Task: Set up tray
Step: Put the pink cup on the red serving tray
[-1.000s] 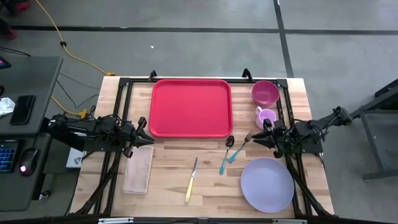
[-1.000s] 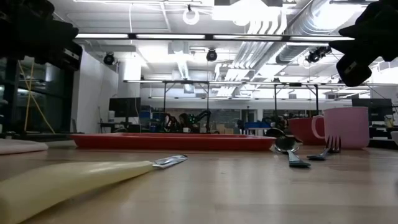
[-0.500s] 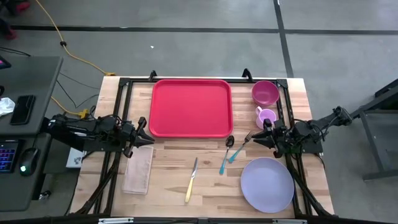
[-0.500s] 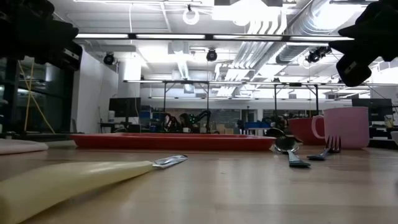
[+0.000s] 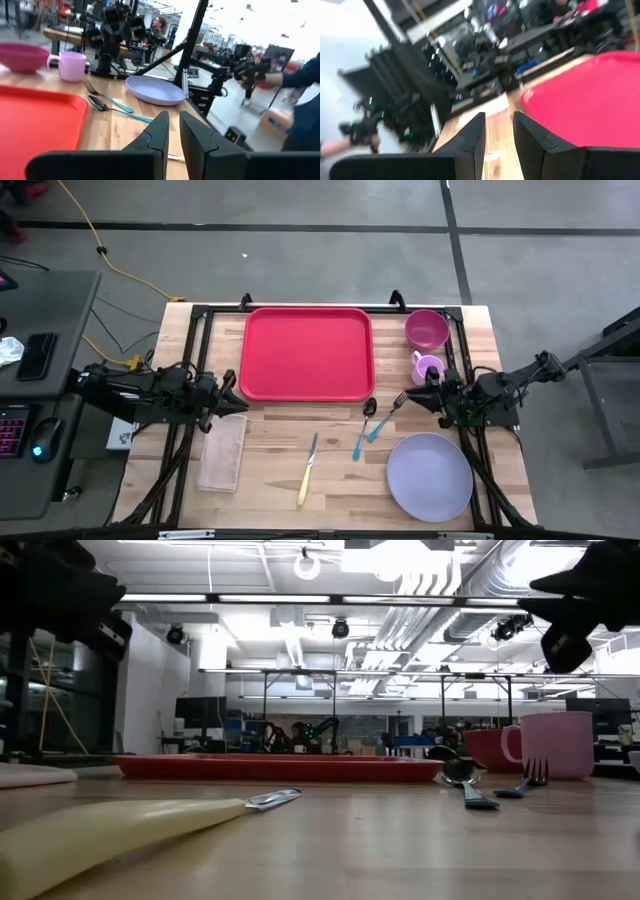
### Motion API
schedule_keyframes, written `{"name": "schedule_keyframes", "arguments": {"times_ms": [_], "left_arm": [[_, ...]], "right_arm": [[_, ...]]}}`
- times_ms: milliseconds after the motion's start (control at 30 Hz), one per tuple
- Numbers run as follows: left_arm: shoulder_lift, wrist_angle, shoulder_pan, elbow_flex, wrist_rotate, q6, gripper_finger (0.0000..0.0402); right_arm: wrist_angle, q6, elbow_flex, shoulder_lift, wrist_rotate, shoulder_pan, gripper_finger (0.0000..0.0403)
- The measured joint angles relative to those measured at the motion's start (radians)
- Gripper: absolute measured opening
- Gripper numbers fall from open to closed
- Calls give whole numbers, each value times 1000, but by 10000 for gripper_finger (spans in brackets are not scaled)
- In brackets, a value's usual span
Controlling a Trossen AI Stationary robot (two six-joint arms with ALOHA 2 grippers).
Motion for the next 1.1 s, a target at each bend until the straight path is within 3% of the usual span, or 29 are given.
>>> {"name": "schedule_keyframes", "arguments": {"times_ms": [133, 267, 567, 867, 1100], "left_arm": [[0, 1, 0, 0, 0, -114, 79], [0, 15, 0, 0, 0, -129, 79], [-1, 6, 0, 60, 38, -129, 79], [0, -12, 0, 68, 51, -130, 79], [0, -88, 0, 69, 54, -213, 79]], "right_arm": [[104, 0, 0, 0, 36, 0, 78], [193, -5, 1, 0, 70, 0, 78], [321, -212, 22, 0, 147, 0, 78], [273, -418, 147, 0, 204, 0, 78], [42, -516, 331, 24, 299, 0, 78]]}}
